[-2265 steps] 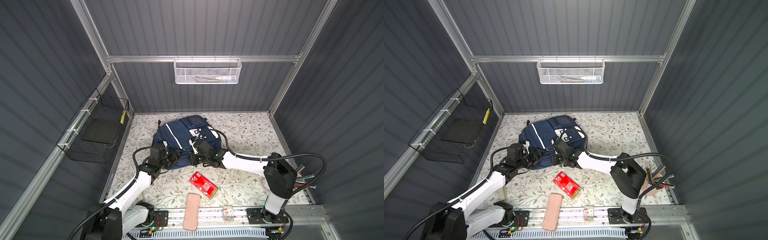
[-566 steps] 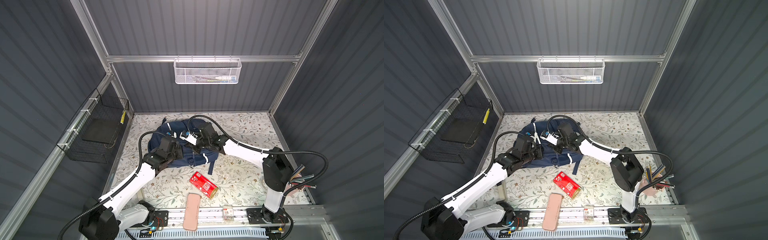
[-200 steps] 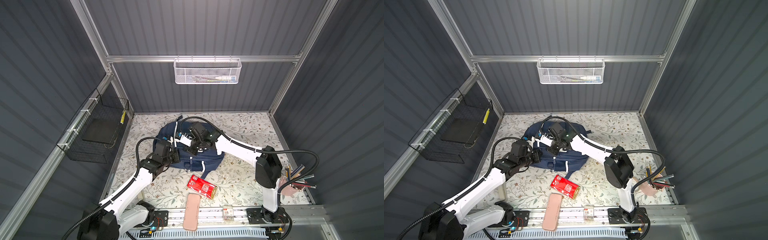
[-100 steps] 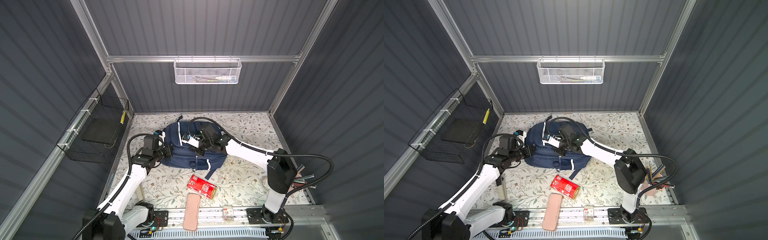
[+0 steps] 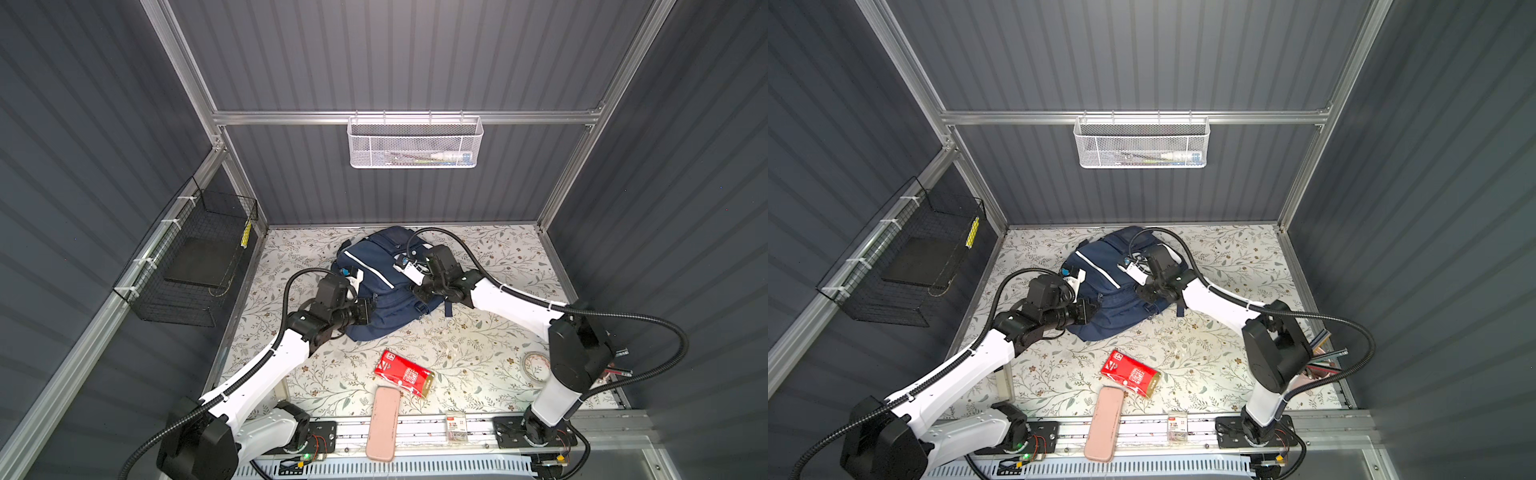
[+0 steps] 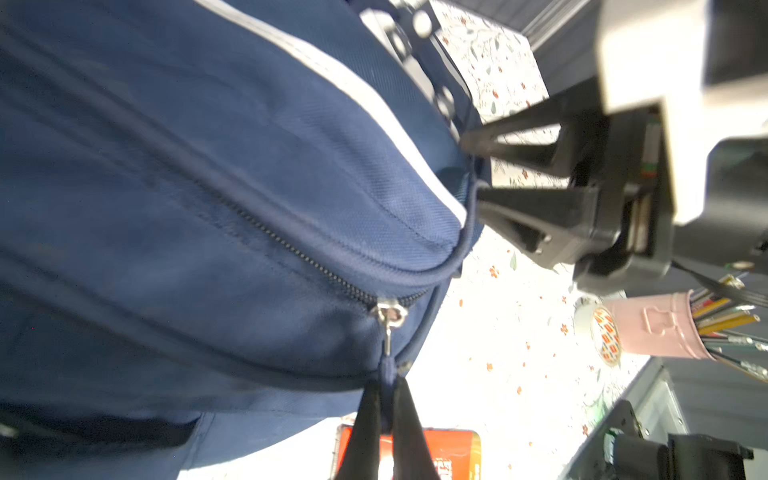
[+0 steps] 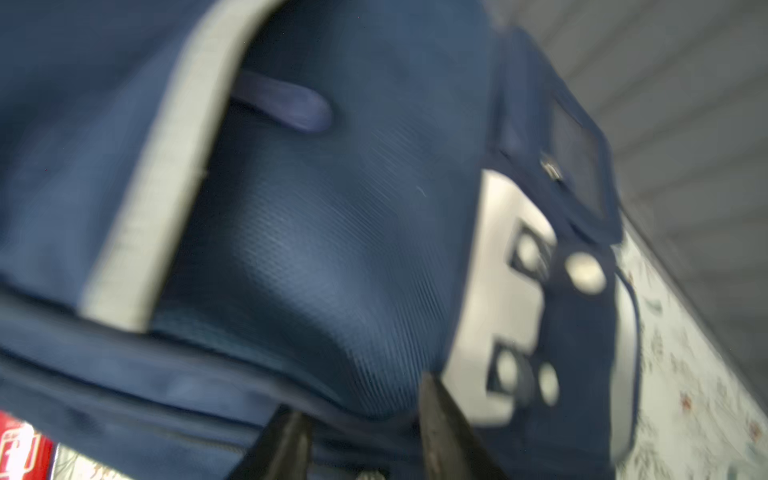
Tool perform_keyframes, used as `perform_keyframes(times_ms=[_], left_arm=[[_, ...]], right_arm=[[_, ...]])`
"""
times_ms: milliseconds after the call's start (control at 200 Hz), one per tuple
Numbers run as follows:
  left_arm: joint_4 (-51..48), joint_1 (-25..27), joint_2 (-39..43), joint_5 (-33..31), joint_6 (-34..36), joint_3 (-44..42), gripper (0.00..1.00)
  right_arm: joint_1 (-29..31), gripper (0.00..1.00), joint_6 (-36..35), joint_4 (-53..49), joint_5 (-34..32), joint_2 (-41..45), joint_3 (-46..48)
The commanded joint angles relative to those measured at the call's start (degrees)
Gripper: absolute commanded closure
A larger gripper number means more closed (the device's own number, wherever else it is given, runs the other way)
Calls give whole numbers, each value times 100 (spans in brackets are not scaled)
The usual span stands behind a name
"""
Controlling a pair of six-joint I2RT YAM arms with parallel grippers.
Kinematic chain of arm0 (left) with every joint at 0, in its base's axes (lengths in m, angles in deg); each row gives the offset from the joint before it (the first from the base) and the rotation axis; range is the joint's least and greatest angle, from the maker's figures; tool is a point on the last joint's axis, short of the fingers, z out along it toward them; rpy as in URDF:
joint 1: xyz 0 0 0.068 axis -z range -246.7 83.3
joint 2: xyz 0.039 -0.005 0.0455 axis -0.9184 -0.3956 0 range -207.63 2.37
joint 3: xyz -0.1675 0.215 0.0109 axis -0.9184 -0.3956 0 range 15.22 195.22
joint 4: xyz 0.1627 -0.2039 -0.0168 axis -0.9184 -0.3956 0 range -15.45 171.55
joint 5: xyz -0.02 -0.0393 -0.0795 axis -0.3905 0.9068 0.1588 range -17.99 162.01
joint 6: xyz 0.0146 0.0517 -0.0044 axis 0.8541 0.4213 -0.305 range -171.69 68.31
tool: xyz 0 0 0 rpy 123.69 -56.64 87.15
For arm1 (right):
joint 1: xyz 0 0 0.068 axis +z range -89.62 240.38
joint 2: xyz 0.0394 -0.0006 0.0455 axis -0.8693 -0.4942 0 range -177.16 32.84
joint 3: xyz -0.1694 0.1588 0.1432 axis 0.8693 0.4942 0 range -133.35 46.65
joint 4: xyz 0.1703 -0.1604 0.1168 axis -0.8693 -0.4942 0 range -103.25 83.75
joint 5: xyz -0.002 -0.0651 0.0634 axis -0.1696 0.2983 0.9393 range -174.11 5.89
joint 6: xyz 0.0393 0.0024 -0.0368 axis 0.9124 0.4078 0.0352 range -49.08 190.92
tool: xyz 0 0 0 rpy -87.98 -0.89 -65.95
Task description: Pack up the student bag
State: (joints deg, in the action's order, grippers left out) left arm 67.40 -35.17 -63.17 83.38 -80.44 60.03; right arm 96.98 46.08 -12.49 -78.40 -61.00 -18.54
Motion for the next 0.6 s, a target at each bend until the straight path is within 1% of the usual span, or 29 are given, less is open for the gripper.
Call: perform_keyframes(times_ms=[0, 85, 145, 220, 305, 450, 490, 525, 530, 545, 555, 560, 580, 595], left_arm=[[13, 37, -64, -66, -130, -20, 100], [-101, 38, -73, -147, -67, 81, 100], [-160, 36, -46, -168, -61, 118, 100], [-215, 37, 6, -195, -69, 122, 100], [-267, 36, 96, -237, -119, 86, 100], [-337, 33, 134, -242, -166, 88, 100], [-357, 37, 121, -247, -165, 89, 100], [-396, 37, 129, -310, -161, 103, 100], [-405, 33, 129, -319, -159, 104, 100], [-425, 37, 127, -351, -158, 99, 100], [-438, 35, 128, -383, -153, 104, 100], [-443, 36, 129, -413, -151, 105, 100], [-455, 33, 129, -516, -154, 98, 100], [-464, 30, 114, -556, -152, 107, 100]], right_arm=[[342, 45, -403, 977, 504, 509, 553], [719, 42, -1093, 1183, 342, 468, 688], [900, 42, -1337, 1303, 181, 307, 601], [957, 43, -1353, 1301, 311, 57, 332], [1003, 44, -1398, 1290, 235, -263, 15], [1039, 48, -1355, 1478, 194, -555, -94], [1042, 53, -1357, 1479, 329, -548, -52], [1057, 62, -1357, 1447, 404, -534, -15], [1057, 62, -1357, 1447, 404, -534, -15], [1059, 68, -1363, 1430, 435, -526, -1], [1067, 75, -1365, 1413, 450, -511, 12], [1067, 75, -1365, 1413, 450, -511, 12], [1069, 84, -1372, 1400, 476, -486, 46], [1075, 88, -1386, 1398, 481, -467, 71]])
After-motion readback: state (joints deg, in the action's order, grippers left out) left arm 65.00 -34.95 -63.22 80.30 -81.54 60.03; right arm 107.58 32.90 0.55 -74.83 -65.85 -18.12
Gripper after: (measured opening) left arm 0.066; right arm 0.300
